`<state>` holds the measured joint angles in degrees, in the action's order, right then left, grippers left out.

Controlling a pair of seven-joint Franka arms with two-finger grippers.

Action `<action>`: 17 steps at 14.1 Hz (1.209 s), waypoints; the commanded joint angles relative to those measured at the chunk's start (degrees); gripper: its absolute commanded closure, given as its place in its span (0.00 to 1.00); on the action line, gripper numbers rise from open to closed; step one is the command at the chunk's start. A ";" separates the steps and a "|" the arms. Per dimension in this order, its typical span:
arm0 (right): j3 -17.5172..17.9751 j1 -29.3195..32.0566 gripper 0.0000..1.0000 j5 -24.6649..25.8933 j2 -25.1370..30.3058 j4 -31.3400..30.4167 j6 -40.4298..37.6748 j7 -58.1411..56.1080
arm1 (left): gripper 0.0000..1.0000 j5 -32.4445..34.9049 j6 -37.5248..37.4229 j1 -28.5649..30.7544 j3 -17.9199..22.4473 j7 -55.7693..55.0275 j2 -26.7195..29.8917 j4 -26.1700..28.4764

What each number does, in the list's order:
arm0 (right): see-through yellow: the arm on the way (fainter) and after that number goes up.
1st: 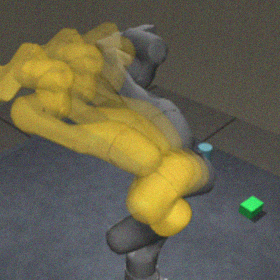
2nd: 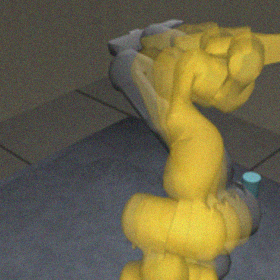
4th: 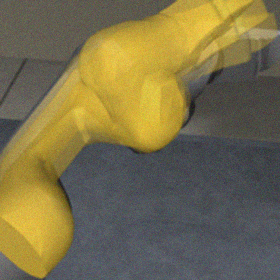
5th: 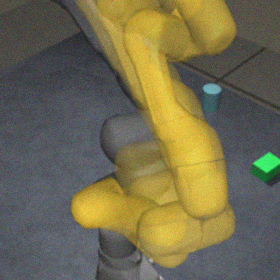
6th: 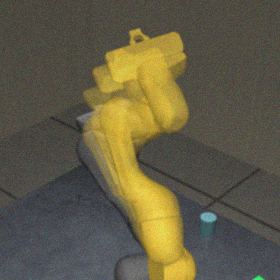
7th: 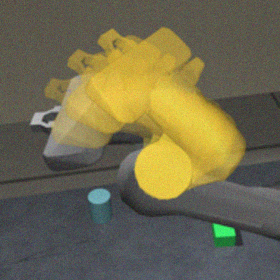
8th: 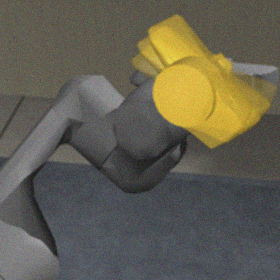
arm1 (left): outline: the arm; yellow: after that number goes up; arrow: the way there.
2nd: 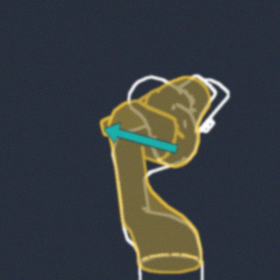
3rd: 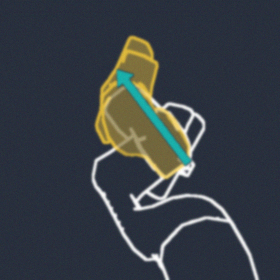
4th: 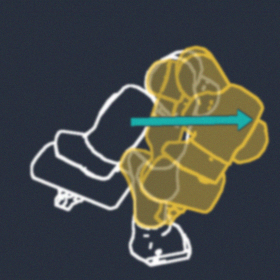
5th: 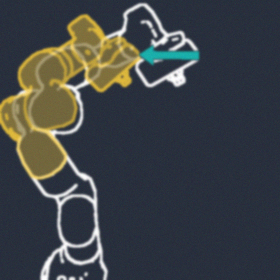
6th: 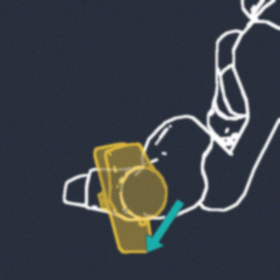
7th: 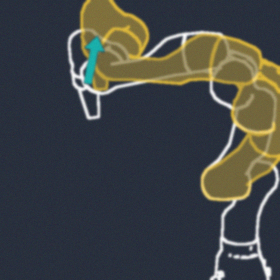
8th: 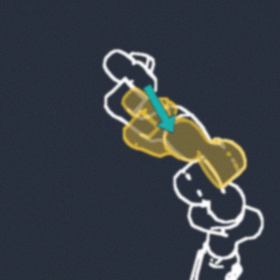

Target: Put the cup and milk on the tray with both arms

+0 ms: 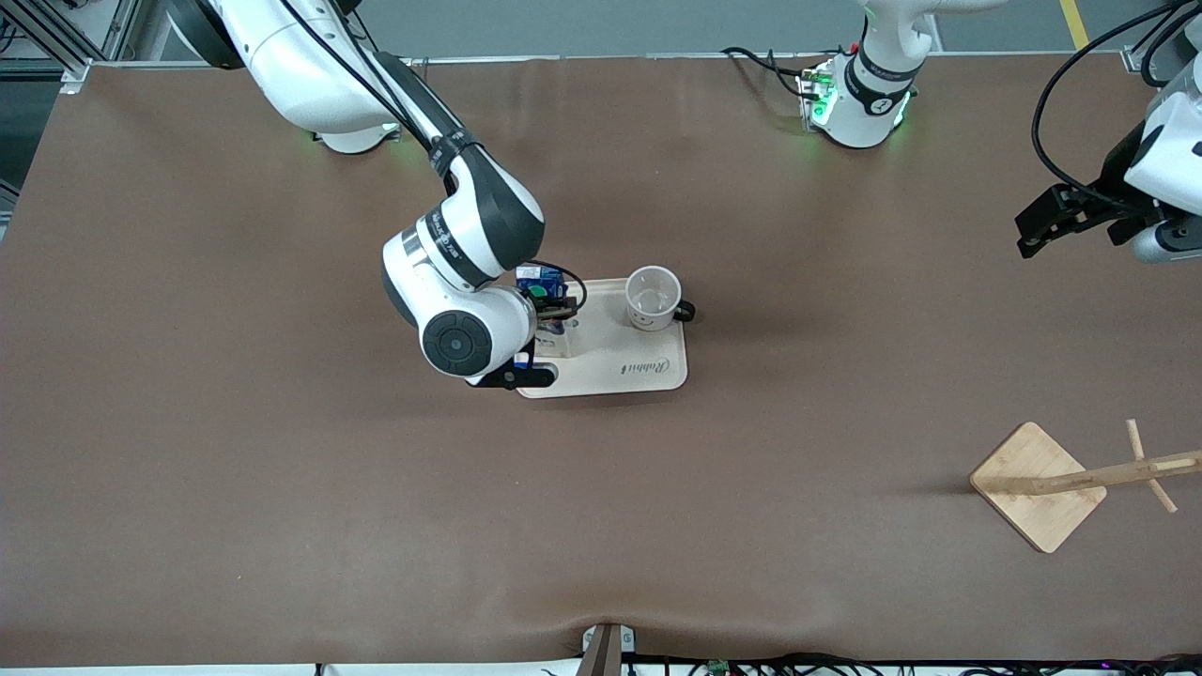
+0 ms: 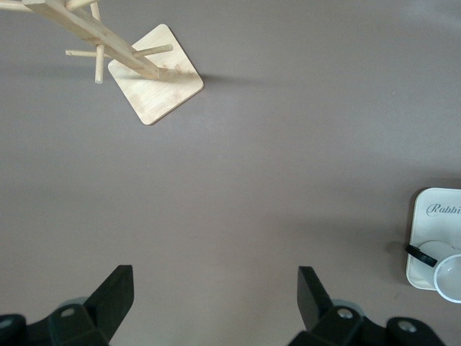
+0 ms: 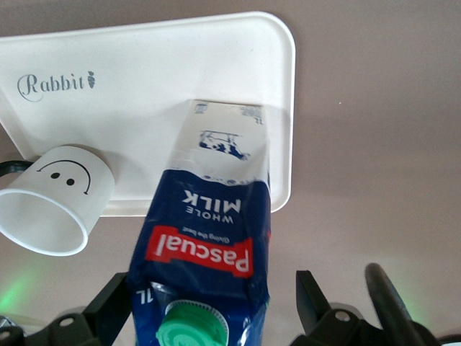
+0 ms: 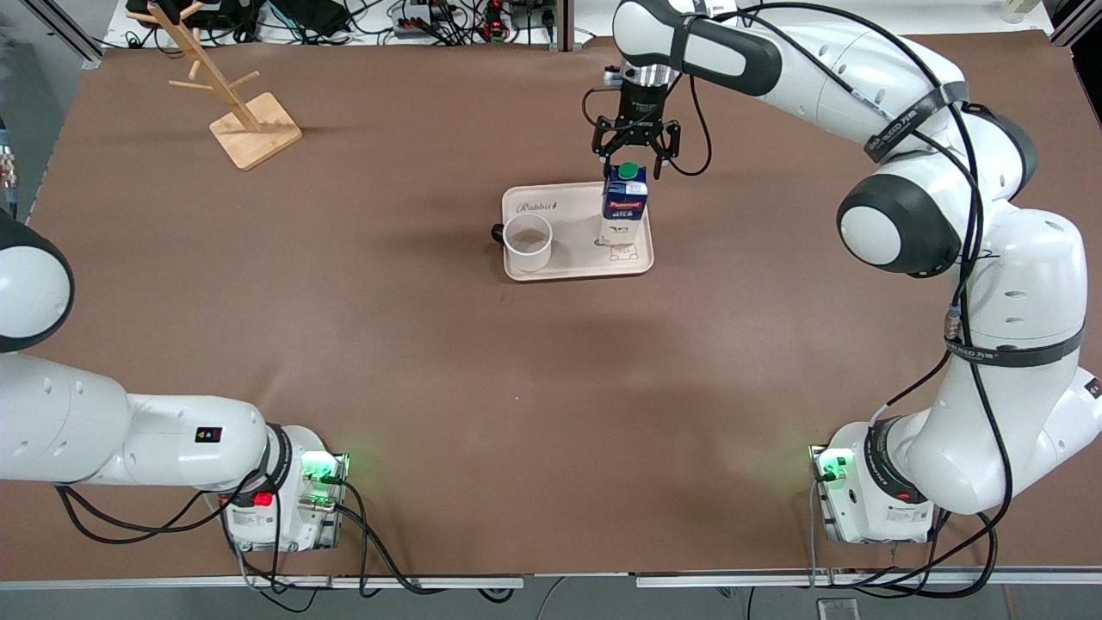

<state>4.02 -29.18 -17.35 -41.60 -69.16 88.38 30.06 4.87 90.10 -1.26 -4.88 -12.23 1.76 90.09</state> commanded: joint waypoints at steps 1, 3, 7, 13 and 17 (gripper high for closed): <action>-0.06 0.44 0.00 0.56 0.02 2.01 -1.28 -0.53 | 0.00 -1.00 -2.02 0.21 0.22 1.59 1.40 0.53; 0.03 1.31 0.00 0.21 0.11 3.85 -2.95 -0.45 | 0.00 -1.18 -3.17 0.21 0.31 2.11 1.92 0.62; 0.29 2.98 0.00 0.04 0.64 7.53 -4.53 -0.53 | 0.00 -2.84 -3.17 2.14 0.40 6.68 2.02 0.53; -0.59 12.28 0.00 1.96 8.54 9.31 -6.64 -1.58 | 0.00 -3.11 -3.35 2.49 0.49 5.55 1.93 -0.17; -0.50 21.15 0.00 2.06 12.77 9.31 -13.66 -7.36 | 0.00 -2.85 -3.35 2.76 0.49 5.55 1.75 -0.09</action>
<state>2.57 -12.00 -15.78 -30.95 -58.92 77.08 25.92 2.56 87.53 1.19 -4.49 -7.03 2.75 89.98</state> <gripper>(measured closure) 0.000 0.000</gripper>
